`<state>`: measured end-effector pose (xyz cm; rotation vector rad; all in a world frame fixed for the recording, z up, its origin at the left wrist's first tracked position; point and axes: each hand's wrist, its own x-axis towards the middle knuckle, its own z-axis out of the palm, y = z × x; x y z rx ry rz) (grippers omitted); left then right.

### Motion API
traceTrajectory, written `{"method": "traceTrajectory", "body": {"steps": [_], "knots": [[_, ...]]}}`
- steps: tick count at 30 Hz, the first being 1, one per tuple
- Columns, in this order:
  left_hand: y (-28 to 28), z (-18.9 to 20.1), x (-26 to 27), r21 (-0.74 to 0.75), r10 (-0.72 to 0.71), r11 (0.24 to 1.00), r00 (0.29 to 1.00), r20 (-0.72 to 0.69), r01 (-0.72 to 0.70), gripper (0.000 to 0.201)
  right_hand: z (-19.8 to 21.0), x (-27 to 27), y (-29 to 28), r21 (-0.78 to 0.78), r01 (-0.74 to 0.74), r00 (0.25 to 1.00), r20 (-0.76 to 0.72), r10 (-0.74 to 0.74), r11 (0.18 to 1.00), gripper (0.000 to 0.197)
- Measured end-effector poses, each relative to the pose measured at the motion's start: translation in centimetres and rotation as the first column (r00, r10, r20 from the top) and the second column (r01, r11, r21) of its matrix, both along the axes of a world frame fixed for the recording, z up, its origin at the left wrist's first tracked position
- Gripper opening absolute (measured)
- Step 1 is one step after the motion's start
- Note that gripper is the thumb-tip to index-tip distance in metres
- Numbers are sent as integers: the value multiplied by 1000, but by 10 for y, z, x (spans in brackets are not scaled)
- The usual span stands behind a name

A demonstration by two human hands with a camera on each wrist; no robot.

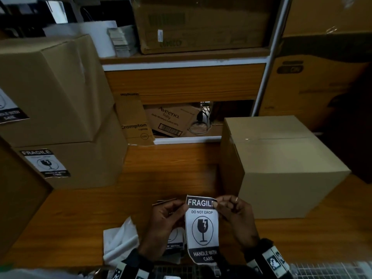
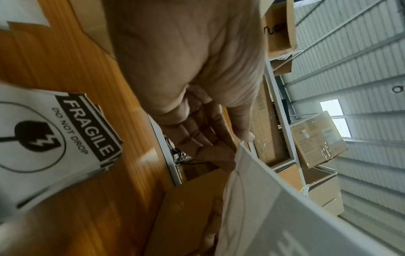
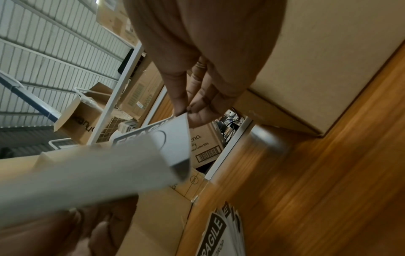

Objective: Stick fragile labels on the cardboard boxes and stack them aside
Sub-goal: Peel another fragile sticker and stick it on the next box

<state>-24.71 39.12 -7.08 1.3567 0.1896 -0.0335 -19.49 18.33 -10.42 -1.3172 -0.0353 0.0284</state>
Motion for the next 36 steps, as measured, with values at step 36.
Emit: {"method": "traceTrajectory", "body": {"steps": [36], "knots": [[-26, 10, -6, 115, 154, 979, 983, 101, -166, 11, 2, 3, -17, 18, -112, 994, 11, 112, 994, 7]]}}
